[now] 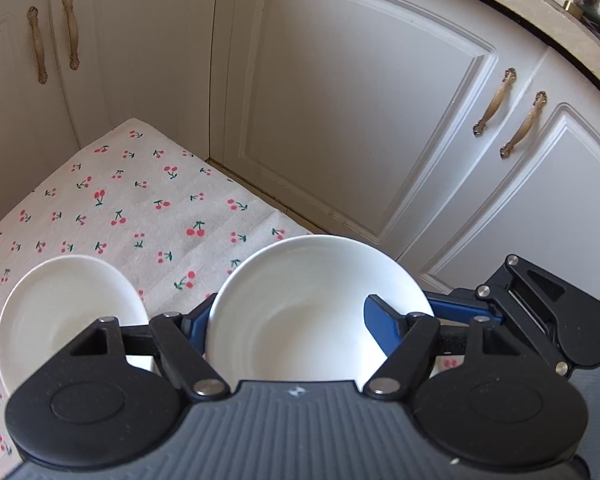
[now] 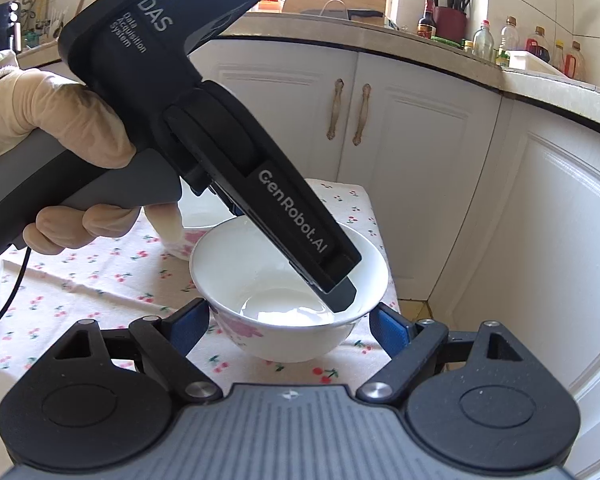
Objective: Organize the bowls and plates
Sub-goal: 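Lift the bowl with the left tool and carry it toward another bowl, then lower the held bowl into the other bowl with the left tool, then open the left tool to release the bowl and withdraw it, then reach the left tool to the last pink-flowered bowl and grip its rim, then lift the bowl with the left tool and carry it to the bowl stack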
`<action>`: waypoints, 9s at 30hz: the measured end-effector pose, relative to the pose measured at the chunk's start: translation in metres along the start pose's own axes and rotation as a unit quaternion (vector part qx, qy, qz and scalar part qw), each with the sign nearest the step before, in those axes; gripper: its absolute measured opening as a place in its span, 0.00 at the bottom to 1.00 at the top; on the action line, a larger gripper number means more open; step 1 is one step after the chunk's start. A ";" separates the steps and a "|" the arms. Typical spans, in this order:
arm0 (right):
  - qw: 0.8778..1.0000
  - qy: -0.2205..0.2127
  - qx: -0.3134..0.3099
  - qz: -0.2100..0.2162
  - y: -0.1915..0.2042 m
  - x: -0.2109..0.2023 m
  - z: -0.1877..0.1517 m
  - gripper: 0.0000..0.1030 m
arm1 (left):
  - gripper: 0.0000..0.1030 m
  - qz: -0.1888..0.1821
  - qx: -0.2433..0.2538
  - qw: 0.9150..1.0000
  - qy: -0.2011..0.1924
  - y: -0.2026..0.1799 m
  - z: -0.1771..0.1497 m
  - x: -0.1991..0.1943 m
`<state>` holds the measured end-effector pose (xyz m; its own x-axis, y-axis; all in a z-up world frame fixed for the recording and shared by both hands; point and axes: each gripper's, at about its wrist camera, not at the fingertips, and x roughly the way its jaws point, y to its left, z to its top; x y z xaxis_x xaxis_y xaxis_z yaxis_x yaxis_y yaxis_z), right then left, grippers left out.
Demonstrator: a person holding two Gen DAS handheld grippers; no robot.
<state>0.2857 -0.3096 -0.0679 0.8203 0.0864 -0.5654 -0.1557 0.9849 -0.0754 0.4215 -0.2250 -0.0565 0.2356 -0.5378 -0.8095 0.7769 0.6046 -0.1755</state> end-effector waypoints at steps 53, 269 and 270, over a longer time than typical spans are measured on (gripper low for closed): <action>0.993 0.007 -0.057 0.100 0.100 -0.133 -0.033 0.88 | 0.73 0.049 -0.033 0.998 -0.032 -0.073 -0.150 -0.130; 0.980 0.037 -0.103 0.166 0.059 -0.073 0.045 0.88 | 0.72 0.082 -0.069 0.988 -0.108 -0.020 -0.111 -0.154; 0.980 0.036 -0.104 0.165 0.061 -0.077 0.043 0.88 | 0.72 0.081 -0.070 0.988 -0.109 -0.023 -0.114 -0.156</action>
<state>0.2366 -0.2499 0.0067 0.6664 0.3766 -0.6435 -0.5211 0.8525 -0.0408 0.3006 -0.0881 0.0096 0.4821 -0.5317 -0.6964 0.6338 0.7604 -0.1419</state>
